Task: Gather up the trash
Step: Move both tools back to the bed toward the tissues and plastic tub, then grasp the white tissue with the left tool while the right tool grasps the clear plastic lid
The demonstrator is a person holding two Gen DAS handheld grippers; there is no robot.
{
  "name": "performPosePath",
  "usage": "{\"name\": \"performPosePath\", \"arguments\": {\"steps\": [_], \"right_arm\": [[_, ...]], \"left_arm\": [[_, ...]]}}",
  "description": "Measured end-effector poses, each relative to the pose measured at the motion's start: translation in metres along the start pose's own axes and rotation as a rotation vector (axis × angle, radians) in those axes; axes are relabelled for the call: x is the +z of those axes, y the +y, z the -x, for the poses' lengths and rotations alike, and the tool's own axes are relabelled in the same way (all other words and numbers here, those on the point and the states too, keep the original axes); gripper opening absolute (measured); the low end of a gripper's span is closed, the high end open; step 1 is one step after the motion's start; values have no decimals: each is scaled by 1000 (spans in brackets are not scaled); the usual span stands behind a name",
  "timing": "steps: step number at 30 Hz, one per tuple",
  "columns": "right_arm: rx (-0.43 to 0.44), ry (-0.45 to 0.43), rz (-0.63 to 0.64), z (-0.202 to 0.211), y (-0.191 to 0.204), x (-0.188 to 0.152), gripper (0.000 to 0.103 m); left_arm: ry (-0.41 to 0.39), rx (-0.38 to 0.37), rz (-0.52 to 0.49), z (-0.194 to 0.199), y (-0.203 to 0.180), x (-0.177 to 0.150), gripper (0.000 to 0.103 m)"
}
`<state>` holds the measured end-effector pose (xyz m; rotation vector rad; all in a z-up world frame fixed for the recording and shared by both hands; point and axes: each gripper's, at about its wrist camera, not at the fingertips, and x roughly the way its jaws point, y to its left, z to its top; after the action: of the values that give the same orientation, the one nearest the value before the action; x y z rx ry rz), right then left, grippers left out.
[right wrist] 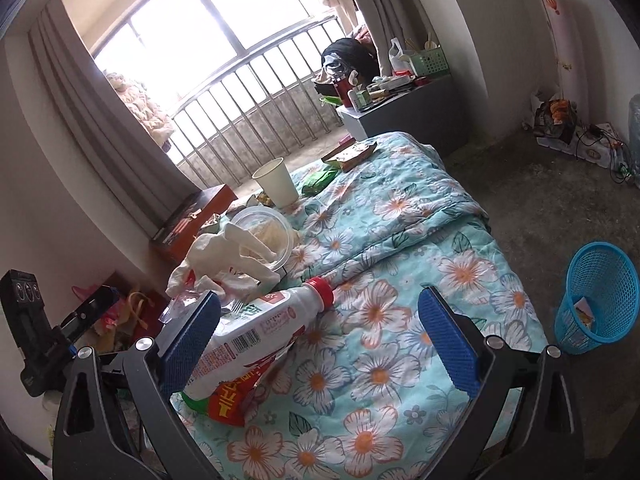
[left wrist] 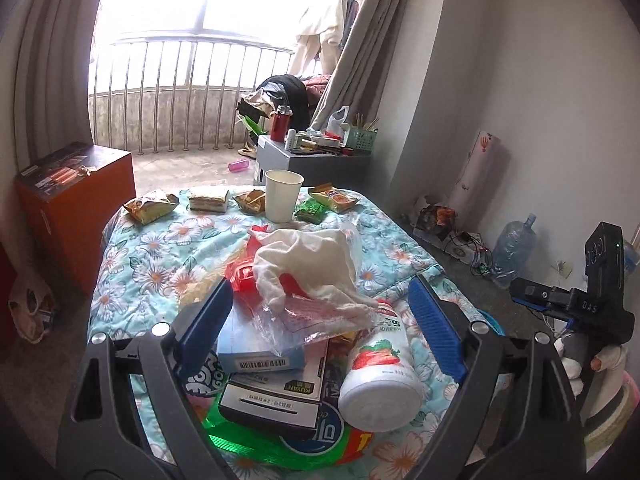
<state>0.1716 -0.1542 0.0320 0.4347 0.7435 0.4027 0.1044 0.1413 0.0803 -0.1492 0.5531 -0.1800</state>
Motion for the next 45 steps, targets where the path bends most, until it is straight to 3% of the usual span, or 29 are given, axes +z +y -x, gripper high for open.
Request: {"name": "performPosePath", "arguments": {"steps": [3, 9, 16, 22, 30, 32, 38, 43, 45], "right_arm": [[32, 23, -8, -20, 2, 13, 91], [42, 49, 19, -74, 9, 50, 81], [54, 176, 90, -161, 18, 68, 65], [67, 238, 112, -202, 23, 67, 50], [98, 252, 105, -209, 20, 67, 14], [96, 243, 105, -206, 19, 67, 10], [110, 213, 50, -191, 6, 77, 10], [279, 203, -56, -180, -2, 83, 12], [316, 218, -79, -182, 0, 83, 36]], "left_arm": [[30, 11, -53, -23, 0, 15, 82], [175, 17, -69, -81, 11, 30, 65], [265, 53, -177, -119, 2, 24, 48], [283, 59, -184, -127, 3, 22, 28], [274, 23, -160, -124, 8, 23, 8], [267, 19, -158, -123, 8, 24, 4], [224, 3, -117, -114, 12, 28, 1], [166, -14, -62, -102, 18, 37, 0], [139, -16, -46, -97, 21, 41, 0]]}}
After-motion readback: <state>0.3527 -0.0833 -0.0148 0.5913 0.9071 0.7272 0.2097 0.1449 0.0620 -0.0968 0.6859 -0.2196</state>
